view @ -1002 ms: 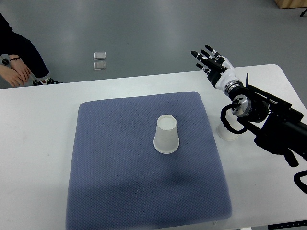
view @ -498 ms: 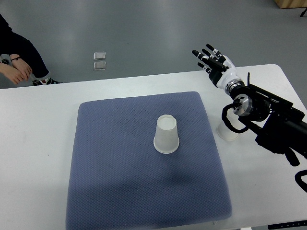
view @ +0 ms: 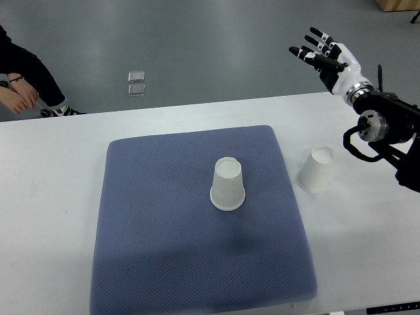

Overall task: Stack paper cups
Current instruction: 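Move the right hand down toward the white cup beside the pad, then close the right hand fingers around the upside-down white cup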

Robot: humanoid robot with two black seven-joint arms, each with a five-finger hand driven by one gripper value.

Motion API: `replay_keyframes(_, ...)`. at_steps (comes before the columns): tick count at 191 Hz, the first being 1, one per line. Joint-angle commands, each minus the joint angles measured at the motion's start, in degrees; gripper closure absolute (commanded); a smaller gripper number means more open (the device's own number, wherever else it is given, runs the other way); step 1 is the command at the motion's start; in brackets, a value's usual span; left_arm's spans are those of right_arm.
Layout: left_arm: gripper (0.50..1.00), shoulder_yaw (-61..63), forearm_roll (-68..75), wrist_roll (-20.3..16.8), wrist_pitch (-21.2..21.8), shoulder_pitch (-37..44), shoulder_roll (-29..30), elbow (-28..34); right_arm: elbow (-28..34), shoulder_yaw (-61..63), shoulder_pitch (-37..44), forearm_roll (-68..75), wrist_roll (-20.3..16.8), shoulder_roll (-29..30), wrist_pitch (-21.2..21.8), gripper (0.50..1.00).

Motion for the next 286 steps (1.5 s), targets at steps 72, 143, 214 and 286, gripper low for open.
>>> replay_keyframes(72,0.500,0.00,-0.01,0.00,0.00,0.05,0.00,0.00,15.04,-16.68,7.53,-31.81,0.07,-21.57,12.10,0.581)
replay_keyframes(143,0.500,0.00,-0.01,0.00,0.00,-0.04,0.00,0.00,21.46,-23.36,11.49,-64.33,2.62,-26.32,26.86,0.581)
replay_keyframes(214,0.500,0.00,-0.01,0.00,0.00,-0.04,0.00,0.00,20.58,-25.12,11.05,-79.01,2.09,-21.31,20.19,0.583)
replay_keyframes(286,0.500,0.00,-0.01,0.00,0.00,-0.04,0.00,0.00,18.04,-28.72,10.52,-84.46,2.09,-19.64,14.56,0.585)
